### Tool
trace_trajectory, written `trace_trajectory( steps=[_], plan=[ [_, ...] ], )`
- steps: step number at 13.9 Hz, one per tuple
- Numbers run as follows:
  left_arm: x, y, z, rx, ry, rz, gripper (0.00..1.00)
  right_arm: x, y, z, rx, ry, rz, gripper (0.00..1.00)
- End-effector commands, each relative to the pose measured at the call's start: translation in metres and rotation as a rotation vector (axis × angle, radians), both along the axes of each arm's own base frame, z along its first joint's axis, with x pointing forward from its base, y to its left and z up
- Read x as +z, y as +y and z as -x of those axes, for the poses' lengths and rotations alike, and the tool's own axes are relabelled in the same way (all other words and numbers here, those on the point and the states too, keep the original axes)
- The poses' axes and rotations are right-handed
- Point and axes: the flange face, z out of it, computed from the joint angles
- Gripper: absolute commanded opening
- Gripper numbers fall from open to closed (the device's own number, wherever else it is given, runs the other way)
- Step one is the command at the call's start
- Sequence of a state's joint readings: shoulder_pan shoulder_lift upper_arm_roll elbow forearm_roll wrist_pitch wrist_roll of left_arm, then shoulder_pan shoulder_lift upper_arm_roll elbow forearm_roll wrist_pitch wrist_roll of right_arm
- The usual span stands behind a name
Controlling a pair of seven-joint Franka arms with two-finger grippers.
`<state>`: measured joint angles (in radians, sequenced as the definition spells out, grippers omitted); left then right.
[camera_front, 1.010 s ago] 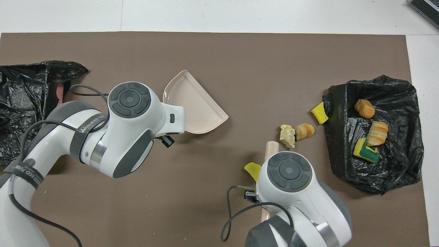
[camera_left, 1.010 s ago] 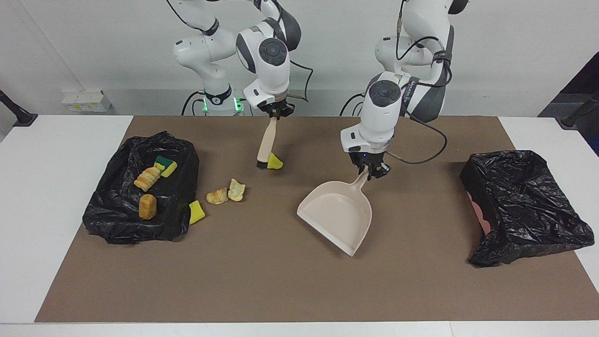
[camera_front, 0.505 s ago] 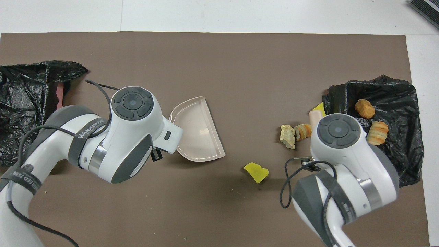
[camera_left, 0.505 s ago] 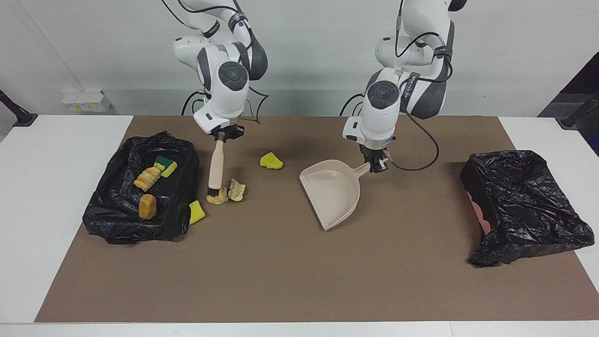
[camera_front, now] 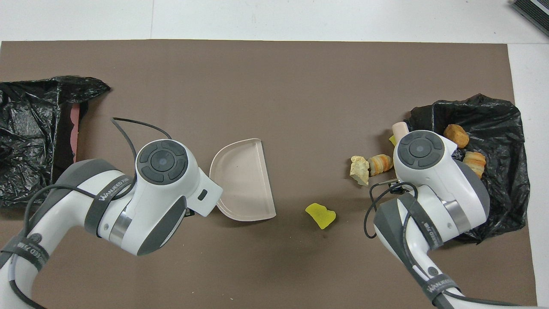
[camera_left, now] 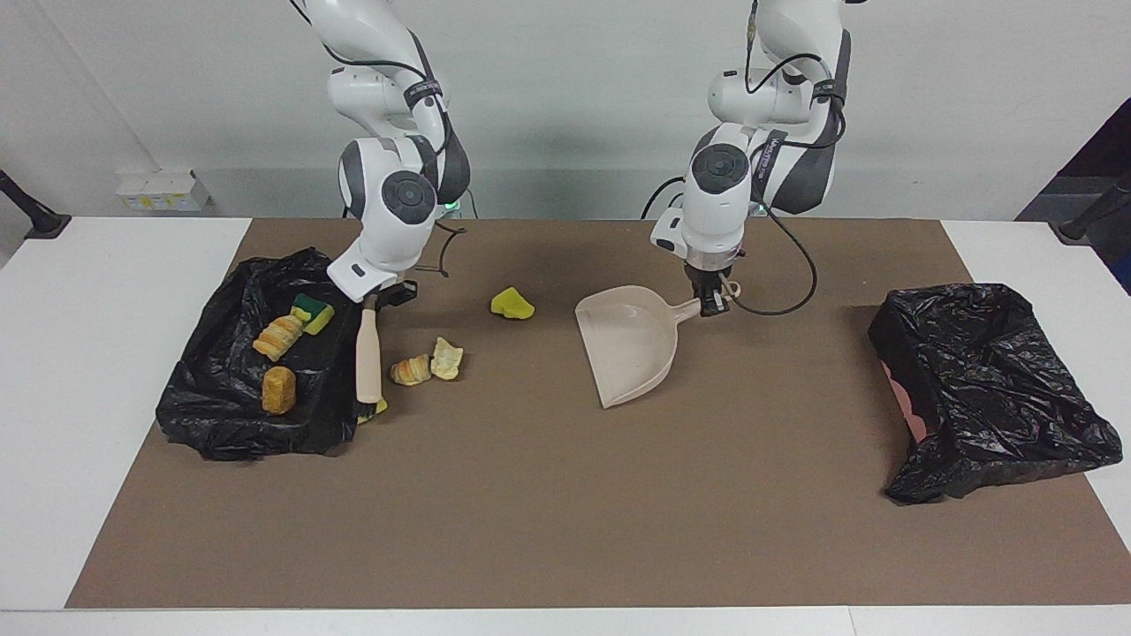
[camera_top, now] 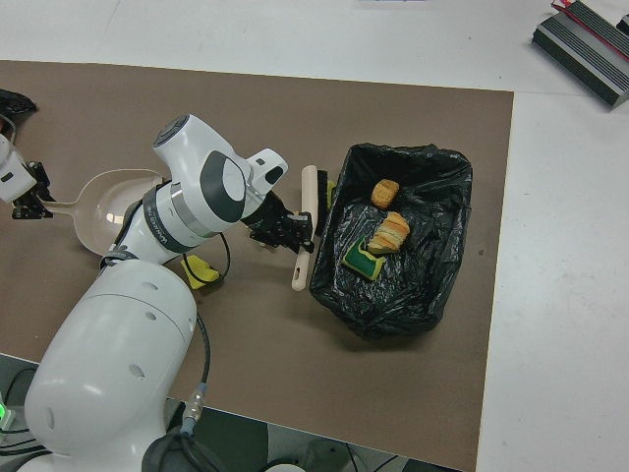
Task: Sweep and dump trash in bin
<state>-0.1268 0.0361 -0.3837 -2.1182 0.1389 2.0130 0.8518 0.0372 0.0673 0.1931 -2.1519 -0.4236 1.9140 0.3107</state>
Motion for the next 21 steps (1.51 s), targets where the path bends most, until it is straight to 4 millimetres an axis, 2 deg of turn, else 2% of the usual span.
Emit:
trace_trajectory(
  steps=[1, 4, 7, 8, 9, 11, 14, 16, 18, 21],
  plan=[
    [0.000, 0.016, 0.011, -0.031, -0.016, -0.019, 0.00, 0.002, 0.012, 0.000, 0.080, 0.030, -0.041, 0.00],
    [-0.003, 0.016, 0.015, -0.026, -0.012, -0.023, 0.00, 0.003, 0.056, 0.014, 0.124, 0.087, -0.183, 0.00],
    [-0.001, 0.014, 0.016, -0.031, -0.016, -0.025, 0.00, 0.007, 0.105, 0.027, 0.088, 0.110, -0.333, 0.00],
    [-0.001, 0.014, 0.016, -0.028, -0.018, -0.023, 0.00, 0.012, 0.122, 0.030, 0.085, 0.110, -0.370, 0.00],
    [-0.001, 0.015, 0.016, -0.028, -0.016, -0.025, 0.00, 0.019, 0.130, 0.027, 0.083, 0.110, -0.384, 0.00],
    [-0.002, 0.016, 0.023, -0.035, -0.012, -0.034, 0.00, 0.042, 0.131, 0.018, 0.082, 0.102, -0.389, 0.00],
    [-0.009, 0.019, 0.034, -0.047, -0.006, -0.045, 0.00, 0.088, 0.119, 0.004, 0.068, 0.099, -0.380, 0.00],
    [-0.013, 0.007, 0.041, -0.074, -0.009, -0.042, 0.00, 0.084, 0.101, 0.000, 0.039, 0.088, -0.381, 0.00],
    [-0.014, 0.006, 0.042, -0.071, -0.013, -0.041, 0.00, 0.074, 0.079, -0.007, 0.019, 0.043, -0.396, 0.00],
    [-0.013, -0.005, 0.048, -0.088, -0.022, -0.036, 0.00, 0.033, 0.076, 0.004, 0.015, 0.045, -0.396, 0.00]
  ],
)
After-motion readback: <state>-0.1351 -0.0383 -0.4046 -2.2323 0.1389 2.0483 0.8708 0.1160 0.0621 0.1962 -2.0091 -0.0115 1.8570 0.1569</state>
